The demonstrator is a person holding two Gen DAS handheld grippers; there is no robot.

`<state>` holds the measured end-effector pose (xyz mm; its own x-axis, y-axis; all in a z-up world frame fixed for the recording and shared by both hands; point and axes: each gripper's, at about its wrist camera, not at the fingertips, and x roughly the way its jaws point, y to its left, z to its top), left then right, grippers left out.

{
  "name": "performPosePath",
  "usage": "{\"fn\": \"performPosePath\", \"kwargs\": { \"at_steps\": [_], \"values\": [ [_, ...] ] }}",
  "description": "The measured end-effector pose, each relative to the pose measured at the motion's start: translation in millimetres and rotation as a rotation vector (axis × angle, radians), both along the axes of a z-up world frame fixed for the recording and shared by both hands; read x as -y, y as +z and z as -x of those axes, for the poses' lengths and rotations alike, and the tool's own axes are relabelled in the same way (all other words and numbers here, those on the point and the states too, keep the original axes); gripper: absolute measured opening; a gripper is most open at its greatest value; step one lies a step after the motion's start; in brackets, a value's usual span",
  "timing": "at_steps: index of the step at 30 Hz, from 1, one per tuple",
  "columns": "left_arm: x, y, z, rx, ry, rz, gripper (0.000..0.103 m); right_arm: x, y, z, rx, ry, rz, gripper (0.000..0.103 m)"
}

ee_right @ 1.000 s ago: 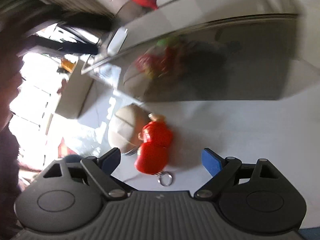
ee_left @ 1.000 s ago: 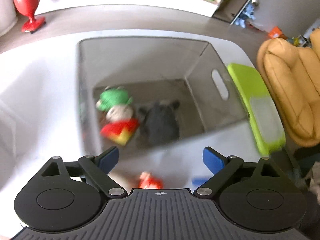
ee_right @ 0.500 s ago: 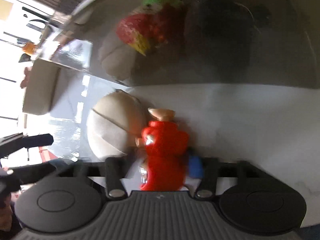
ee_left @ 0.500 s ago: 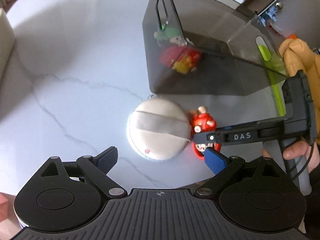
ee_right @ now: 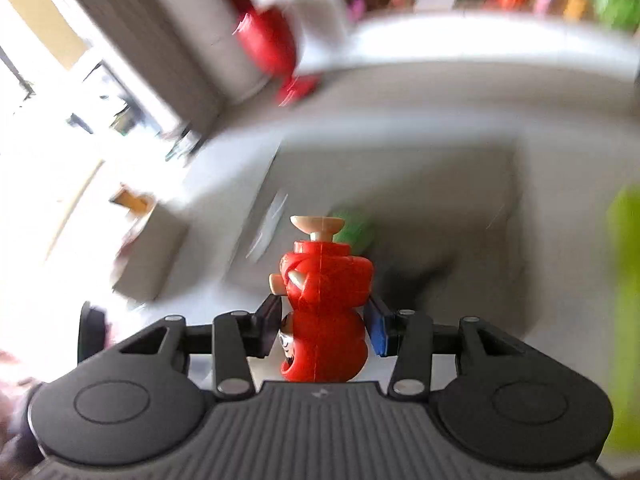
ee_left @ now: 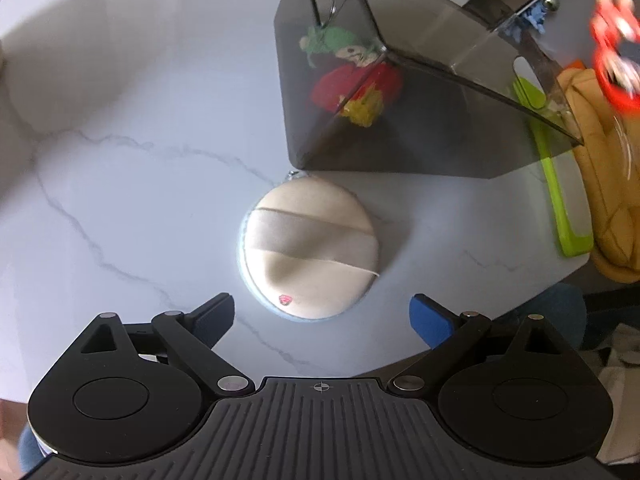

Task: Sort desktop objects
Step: 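Grasp the red toy figure with the right tool and carry it over the box, then release the red figure into the box with the right tool while the left tool grasps the white puff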

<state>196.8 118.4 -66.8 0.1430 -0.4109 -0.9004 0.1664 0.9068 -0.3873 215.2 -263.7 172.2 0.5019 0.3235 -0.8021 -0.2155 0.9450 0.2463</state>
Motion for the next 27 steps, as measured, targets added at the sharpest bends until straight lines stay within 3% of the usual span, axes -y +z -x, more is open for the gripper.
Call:
{"fn": "performPosePath", "kwargs": {
  "at_steps": [3,8,11,15,22,27],
  "values": [
    [-1,-5,0,-0.017,0.001,0.024,0.098,-3,-17,-54,-0.068,-0.051,0.146,0.047],
    [-20,-22,1,-0.099,0.069,0.076,0.098,-12,-94,-110,-0.298,-0.119,0.303,0.047],
    [-34,-32,-1,-0.154,0.116,0.119,0.098,-13,-126,-118,-0.415,-0.124,0.334,0.048],
    [-43,-38,-4,-0.166,0.163,0.136,0.098,-16,-146,-123,-0.515,-0.119,0.330,0.048],
    [-44,-43,-6,-0.198,0.195,0.169,0.098,-10,-150,-116,-0.578,-0.104,0.309,0.050],
    [-51,-38,-4,-0.192,0.223,0.171,0.098,-16,-124,-103,-0.490,-0.069,0.298,0.054]
  ]
}}
